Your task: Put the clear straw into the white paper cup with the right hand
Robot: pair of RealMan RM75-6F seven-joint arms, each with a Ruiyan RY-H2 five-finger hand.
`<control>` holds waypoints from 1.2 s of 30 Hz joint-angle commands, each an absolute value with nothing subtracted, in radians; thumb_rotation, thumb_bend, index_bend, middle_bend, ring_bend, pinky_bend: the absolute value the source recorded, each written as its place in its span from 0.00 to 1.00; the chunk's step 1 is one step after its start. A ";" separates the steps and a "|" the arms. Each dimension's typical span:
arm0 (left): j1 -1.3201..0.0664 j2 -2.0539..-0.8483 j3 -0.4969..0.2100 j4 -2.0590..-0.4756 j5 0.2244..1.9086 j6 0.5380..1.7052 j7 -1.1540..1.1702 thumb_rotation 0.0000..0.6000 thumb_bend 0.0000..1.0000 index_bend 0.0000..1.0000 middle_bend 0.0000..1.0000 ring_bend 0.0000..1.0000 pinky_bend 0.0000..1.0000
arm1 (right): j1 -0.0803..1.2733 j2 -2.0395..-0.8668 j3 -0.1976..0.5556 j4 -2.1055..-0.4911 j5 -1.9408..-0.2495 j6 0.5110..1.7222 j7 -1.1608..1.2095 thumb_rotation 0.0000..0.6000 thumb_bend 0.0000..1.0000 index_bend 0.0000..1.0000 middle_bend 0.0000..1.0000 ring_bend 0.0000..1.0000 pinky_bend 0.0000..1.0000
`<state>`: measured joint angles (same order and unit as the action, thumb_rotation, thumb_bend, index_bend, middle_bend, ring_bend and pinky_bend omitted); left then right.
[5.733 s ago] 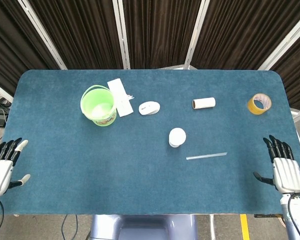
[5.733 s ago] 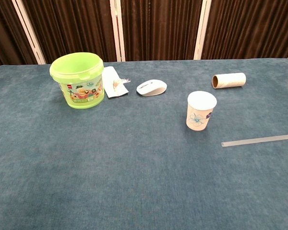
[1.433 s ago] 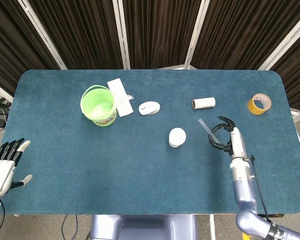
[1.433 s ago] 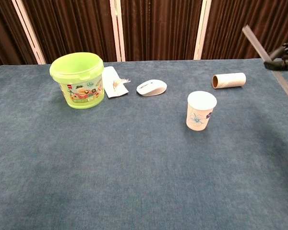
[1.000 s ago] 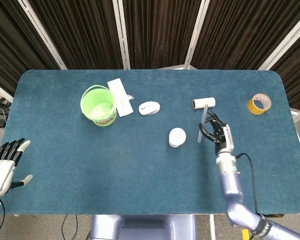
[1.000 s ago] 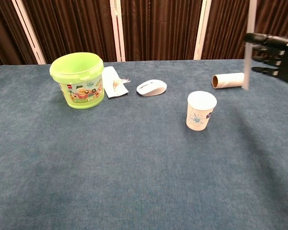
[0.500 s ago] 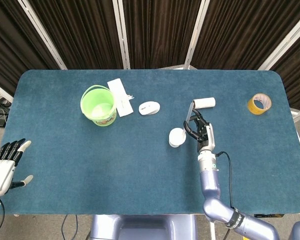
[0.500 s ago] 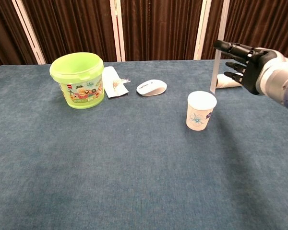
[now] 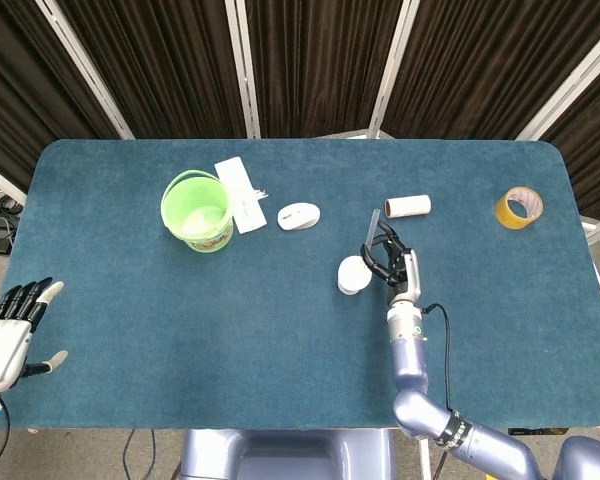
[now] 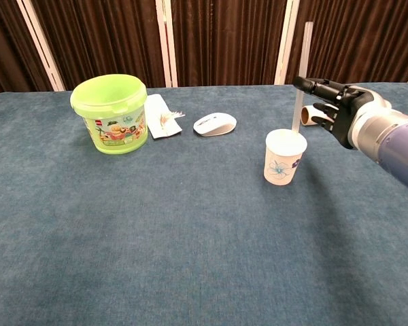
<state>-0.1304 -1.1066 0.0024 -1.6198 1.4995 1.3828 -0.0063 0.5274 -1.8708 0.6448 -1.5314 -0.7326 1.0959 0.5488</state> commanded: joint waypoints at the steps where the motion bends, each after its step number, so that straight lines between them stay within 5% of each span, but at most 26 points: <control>1: -0.130 -1.108 0.001 -1.620 1.501 1.386 -0.006 1.00 0.20 0.00 0.00 0.00 0.00 | 0.527 -1.874 0.645 -1.527 -0.733 1.095 0.550 1.00 0.31 0.58 0.15 0.00 0.00; 36: -0.133 -1.109 0.000 -1.621 1.494 1.382 -0.003 1.00 0.20 0.00 0.00 0.00 0.00 | 0.483 -1.870 0.645 -1.553 -0.794 1.092 0.575 1.00 0.24 0.58 0.15 0.00 0.00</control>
<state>-0.1326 -1.1087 0.0001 -1.6214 1.4943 1.3817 -0.0032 0.4944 -1.8850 0.6474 -1.5366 -0.7799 1.0867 0.5758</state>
